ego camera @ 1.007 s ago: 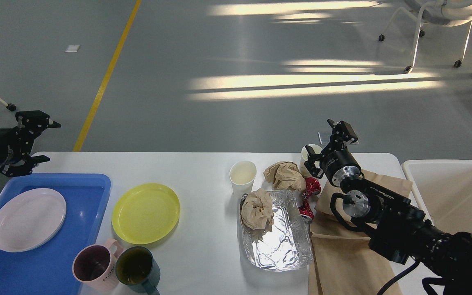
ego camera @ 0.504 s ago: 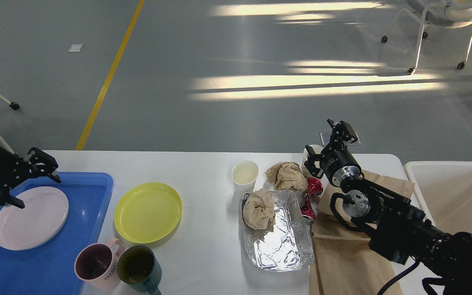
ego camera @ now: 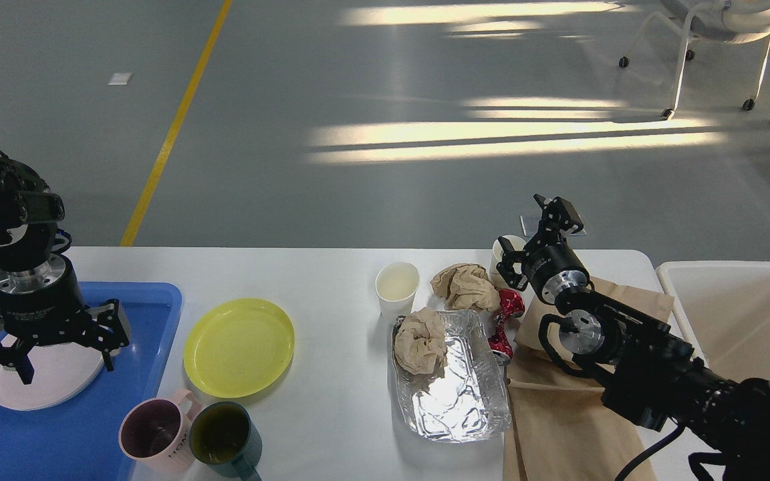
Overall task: Tidy desktop
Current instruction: 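Lower the left gripper onto the purple mug and grasp it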
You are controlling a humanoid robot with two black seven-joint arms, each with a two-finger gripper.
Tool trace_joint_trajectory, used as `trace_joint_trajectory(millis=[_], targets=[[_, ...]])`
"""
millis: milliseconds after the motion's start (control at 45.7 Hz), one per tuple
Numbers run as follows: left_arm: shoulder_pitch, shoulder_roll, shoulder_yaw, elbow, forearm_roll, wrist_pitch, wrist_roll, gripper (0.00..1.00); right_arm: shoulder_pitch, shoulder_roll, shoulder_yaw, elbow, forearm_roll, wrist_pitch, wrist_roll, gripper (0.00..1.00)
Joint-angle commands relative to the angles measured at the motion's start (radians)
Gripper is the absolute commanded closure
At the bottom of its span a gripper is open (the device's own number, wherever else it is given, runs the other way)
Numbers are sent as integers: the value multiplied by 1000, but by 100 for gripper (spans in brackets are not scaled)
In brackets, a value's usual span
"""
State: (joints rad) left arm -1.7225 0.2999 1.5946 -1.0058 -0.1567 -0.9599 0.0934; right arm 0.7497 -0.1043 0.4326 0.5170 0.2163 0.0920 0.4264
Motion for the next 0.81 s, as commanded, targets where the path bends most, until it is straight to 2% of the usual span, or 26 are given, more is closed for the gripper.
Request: trace_joint_trajectory(millis=[0,197,547,788], targets=[[-38,-45,28,-68,55,0,-3,4,0,0,0,0,0,0,0,0],[-11,-125,25,-77,60,0,2,4,-1,0,0,0,0,0,0,0],[110,-163,5,-42,60,0,3,4,0,0,0,0,0,0,0,0],[167,-168,-19,30,58,0,0,4,-1,0,0,0,0,0,0,0]])
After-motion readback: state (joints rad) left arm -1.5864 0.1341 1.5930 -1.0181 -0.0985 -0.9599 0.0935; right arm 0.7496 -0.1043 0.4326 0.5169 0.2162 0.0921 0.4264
